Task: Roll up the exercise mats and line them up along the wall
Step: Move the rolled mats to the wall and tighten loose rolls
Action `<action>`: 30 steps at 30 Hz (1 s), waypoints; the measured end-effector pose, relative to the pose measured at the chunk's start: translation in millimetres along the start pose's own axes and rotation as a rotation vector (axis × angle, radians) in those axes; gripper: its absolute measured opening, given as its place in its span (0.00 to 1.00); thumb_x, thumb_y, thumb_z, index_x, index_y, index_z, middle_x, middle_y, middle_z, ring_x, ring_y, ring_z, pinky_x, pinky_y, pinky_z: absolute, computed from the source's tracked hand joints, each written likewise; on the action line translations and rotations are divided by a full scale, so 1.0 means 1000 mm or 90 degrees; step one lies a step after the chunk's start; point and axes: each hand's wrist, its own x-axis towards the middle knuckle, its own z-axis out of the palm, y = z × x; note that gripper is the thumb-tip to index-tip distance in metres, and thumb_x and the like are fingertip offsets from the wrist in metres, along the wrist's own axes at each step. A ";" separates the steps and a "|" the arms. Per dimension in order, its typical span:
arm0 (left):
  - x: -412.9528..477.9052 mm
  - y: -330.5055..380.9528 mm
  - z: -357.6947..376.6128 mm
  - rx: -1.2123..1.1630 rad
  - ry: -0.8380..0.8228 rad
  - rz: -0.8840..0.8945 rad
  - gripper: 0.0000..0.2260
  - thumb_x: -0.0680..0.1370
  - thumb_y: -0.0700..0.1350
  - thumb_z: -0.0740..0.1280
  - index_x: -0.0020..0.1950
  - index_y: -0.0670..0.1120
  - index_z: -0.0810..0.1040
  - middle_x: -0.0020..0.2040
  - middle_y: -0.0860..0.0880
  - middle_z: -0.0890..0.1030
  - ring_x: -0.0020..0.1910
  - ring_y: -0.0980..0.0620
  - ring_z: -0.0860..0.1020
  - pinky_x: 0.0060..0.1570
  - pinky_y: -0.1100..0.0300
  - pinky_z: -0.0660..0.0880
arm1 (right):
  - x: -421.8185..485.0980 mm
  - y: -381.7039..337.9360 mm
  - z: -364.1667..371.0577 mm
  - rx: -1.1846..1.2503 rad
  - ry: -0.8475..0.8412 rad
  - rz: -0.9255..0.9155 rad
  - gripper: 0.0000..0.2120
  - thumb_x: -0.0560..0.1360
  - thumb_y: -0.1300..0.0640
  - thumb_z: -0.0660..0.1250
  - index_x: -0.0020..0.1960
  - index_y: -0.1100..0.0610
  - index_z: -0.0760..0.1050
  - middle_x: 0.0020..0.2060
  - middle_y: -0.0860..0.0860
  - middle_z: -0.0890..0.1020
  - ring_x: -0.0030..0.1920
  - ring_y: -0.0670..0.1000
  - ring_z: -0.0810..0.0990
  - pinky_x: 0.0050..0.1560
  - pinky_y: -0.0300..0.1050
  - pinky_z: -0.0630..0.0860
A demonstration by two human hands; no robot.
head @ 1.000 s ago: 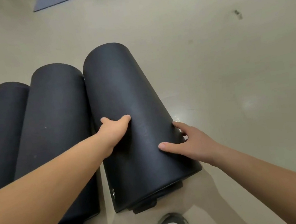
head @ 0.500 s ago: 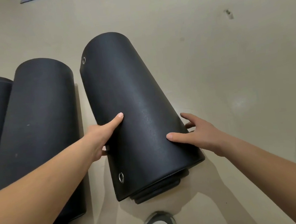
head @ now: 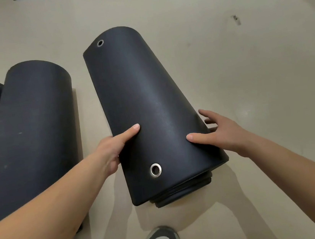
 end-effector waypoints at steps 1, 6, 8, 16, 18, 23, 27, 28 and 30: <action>-0.003 0.003 0.007 0.015 0.003 0.013 0.25 0.67 0.54 0.84 0.58 0.47 0.81 0.53 0.51 0.86 0.50 0.53 0.83 0.43 0.58 0.76 | -0.001 -0.001 -0.005 -0.021 0.022 -0.029 0.49 0.62 0.36 0.83 0.78 0.35 0.64 0.72 0.43 0.71 0.68 0.48 0.75 0.68 0.51 0.75; -0.013 0.023 0.030 0.050 -0.027 0.085 0.14 0.75 0.46 0.79 0.58 0.47 0.83 0.55 0.51 0.87 0.51 0.53 0.84 0.46 0.57 0.76 | -0.012 -0.026 -0.024 -0.208 0.070 -0.189 0.27 0.64 0.37 0.81 0.61 0.34 0.77 0.60 0.37 0.73 0.61 0.39 0.76 0.60 0.42 0.74; -0.017 0.031 0.046 0.027 -0.061 0.101 0.13 0.77 0.43 0.77 0.60 0.46 0.83 0.55 0.50 0.88 0.51 0.52 0.86 0.48 0.58 0.79 | -0.016 -0.031 -0.025 -0.255 0.054 -0.194 0.27 0.62 0.32 0.80 0.57 0.35 0.77 0.57 0.37 0.73 0.59 0.39 0.76 0.58 0.40 0.73; -0.020 0.054 0.136 -0.062 -0.272 0.099 0.15 0.82 0.43 0.70 0.69 0.47 0.79 0.59 0.48 0.87 0.58 0.46 0.86 0.55 0.48 0.83 | -0.026 -0.019 -0.052 -0.269 0.074 -0.128 0.49 0.56 0.23 0.76 0.73 0.30 0.64 0.67 0.39 0.69 0.59 0.40 0.76 0.64 0.45 0.75; -0.014 0.051 0.152 -0.045 -0.275 0.100 0.13 0.83 0.41 0.69 0.68 0.46 0.79 0.59 0.47 0.87 0.58 0.46 0.85 0.51 0.50 0.83 | -0.024 -0.010 -0.054 -0.303 0.091 -0.100 0.53 0.54 0.21 0.73 0.76 0.28 0.61 0.71 0.40 0.65 0.61 0.45 0.77 0.67 0.52 0.76; -0.010 0.044 0.149 0.084 -0.084 0.202 0.23 0.74 0.42 0.81 0.65 0.44 0.77 0.59 0.49 0.82 0.57 0.47 0.82 0.54 0.53 0.83 | -0.014 0.002 -0.052 -0.407 0.124 -0.059 0.52 0.57 0.21 0.71 0.77 0.28 0.55 0.76 0.44 0.60 0.69 0.50 0.73 0.66 0.56 0.75; -0.002 0.010 0.134 0.108 -0.019 0.035 0.50 0.69 0.59 0.83 0.81 0.44 0.62 0.74 0.44 0.71 0.67 0.40 0.74 0.68 0.40 0.75 | -0.011 -0.004 -0.031 -0.512 0.138 -0.059 0.50 0.60 0.23 0.72 0.76 0.29 0.53 0.76 0.50 0.57 0.75 0.55 0.63 0.66 0.57 0.74; 0.003 0.005 0.134 0.091 -0.044 0.006 0.51 0.69 0.62 0.82 0.82 0.44 0.61 0.77 0.44 0.70 0.71 0.38 0.73 0.70 0.37 0.73 | -0.011 -0.004 -0.030 -0.505 0.135 -0.060 0.50 0.60 0.24 0.73 0.76 0.28 0.52 0.76 0.50 0.55 0.75 0.55 0.62 0.66 0.58 0.74; 0.010 0.001 0.135 0.074 -0.088 -0.014 0.51 0.67 0.65 0.82 0.81 0.45 0.63 0.77 0.44 0.70 0.74 0.37 0.71 0.70 0.34 0.73 | -0.010 -0.002 -0.032 -0.473 0.116 -0.055 0.52 0.60 0.25 0.73 0.76 0.25 0.49 0.78 0.49 0.51 0.78 0.55 0.59 0.67 0.58 0.74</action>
